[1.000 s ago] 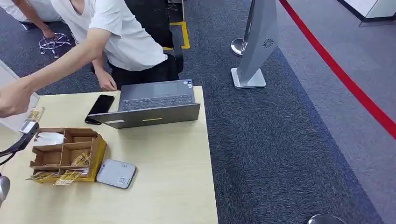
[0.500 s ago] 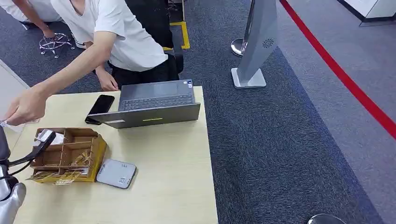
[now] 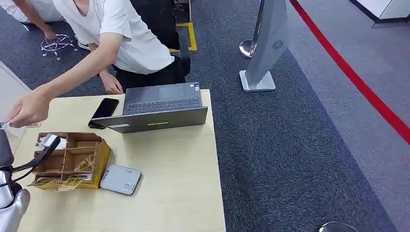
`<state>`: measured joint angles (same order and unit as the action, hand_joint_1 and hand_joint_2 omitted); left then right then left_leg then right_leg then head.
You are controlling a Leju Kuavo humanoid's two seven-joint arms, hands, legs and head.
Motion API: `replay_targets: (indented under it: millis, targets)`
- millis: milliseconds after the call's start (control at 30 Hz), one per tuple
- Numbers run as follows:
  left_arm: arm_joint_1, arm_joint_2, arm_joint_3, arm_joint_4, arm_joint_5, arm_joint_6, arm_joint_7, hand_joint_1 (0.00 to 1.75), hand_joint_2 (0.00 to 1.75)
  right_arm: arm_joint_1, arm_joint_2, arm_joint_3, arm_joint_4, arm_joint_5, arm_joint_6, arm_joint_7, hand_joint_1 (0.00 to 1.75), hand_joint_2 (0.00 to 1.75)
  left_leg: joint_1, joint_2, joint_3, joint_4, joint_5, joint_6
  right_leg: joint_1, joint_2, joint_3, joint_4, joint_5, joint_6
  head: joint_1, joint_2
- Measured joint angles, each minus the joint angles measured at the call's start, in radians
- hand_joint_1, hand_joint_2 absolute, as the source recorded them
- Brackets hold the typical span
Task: Pass the card to the sensor for recognition and then transmit it.
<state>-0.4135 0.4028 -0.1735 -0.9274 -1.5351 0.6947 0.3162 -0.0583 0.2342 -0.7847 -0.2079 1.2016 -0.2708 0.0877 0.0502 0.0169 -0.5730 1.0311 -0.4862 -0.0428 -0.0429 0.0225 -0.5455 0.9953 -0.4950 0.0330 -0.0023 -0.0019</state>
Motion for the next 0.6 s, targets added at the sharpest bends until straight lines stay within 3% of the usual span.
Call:
replay_targets:
  millis: [67,600]
  targets:
    - [0.014,-0.008,0.022,-0.008,0.0,0.0,-0.022,0.0,1.75,0.0,0.0,0.0,0.0,0.0,0.0,0.001,0.0,1.75,0.0,-0.001,0.0,0.0,0.0,0.0,0.0,0.0,0.0,0.0,0.0,0.0,0.0,0.0]
    - [0.035,-0.014,0.043,-0.018,0.0,0.0,-0.021,0.0,1.75,0.0,0.0,0.0,0.0,0.001,0.002,0.002,0.0,1.75,0.0,-0.001,0.0,0.0,0.0,0.0,0.0,-0.001,0.001,0.0,0.0,0.0,0.0,0.0]
